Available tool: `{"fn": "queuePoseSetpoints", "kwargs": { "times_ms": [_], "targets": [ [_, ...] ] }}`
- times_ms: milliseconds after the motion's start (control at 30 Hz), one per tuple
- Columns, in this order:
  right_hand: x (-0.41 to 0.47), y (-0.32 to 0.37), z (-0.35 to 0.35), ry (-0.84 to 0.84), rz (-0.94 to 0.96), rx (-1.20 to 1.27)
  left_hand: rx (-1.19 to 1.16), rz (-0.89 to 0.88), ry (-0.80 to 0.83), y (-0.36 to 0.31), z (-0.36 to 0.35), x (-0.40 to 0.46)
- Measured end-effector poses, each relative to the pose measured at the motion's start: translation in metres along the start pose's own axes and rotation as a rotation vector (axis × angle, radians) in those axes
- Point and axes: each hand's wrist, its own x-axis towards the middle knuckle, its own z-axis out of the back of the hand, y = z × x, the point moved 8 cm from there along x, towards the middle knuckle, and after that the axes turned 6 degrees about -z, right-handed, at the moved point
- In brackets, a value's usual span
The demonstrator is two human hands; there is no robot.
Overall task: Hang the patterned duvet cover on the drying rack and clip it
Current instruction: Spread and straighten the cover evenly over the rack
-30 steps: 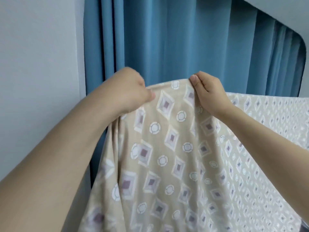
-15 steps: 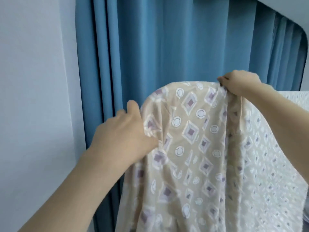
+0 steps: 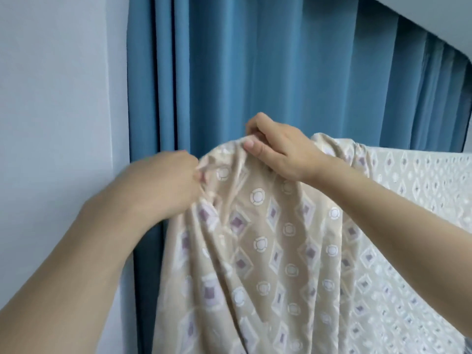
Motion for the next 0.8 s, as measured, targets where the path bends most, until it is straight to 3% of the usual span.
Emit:
{"fn": "queuePoseSetpoints", "kwargs": {
  "times_ms": [100,200,267,333,433,500,567,700,800],
  "targets": [
    [0.0,-0.026,0.005,0.065,-0.057,0.094,0.029,0.125,-0.333,0.019,0.039,0.009],
    [0.001,-0.05,0.014,0.015,-0.136,0.262,-0.02,0.094,-0.417,0.002,0.04,0.016],
    [0.001,-0.064,0.015,-0.023,-0.199,0.214,-0.229,0.103,-0.285,-0.007,0.027,0.014],
    [0.0,-0.074,0.016,-0.044,-0.248,0.138,-0.383,0.118,-0.006,-0.018,0.006,-0.002],
    [-0.001,-0.089,0.022,-0.064,-0.336,0.1,-0.091,0.029,0.447,-0.027,-0.036,-0.034],
    [-0.001,-0.105,0.028,-0.073,-0.402,0.072,-0.088,0.052,0.515,-0.026,-0.047,-0.04],
    [-0.001,-0.128,0.038,-0.102,-0.464,0.006,-0.192,0.088,0.337,-0.02,-0.032,-0.028],
    [-0.004,-0.18,0.055,-0.108,-0.7,-0.264,-0.28,0.092,-0.353,-0.004,0.037,0.009],
    [-0.002,-0.183,0.056,-0.073,-0.802,-0.352,-0.289,0.04,-0.394,-0.022,0.034,0.04]
  ]
}}
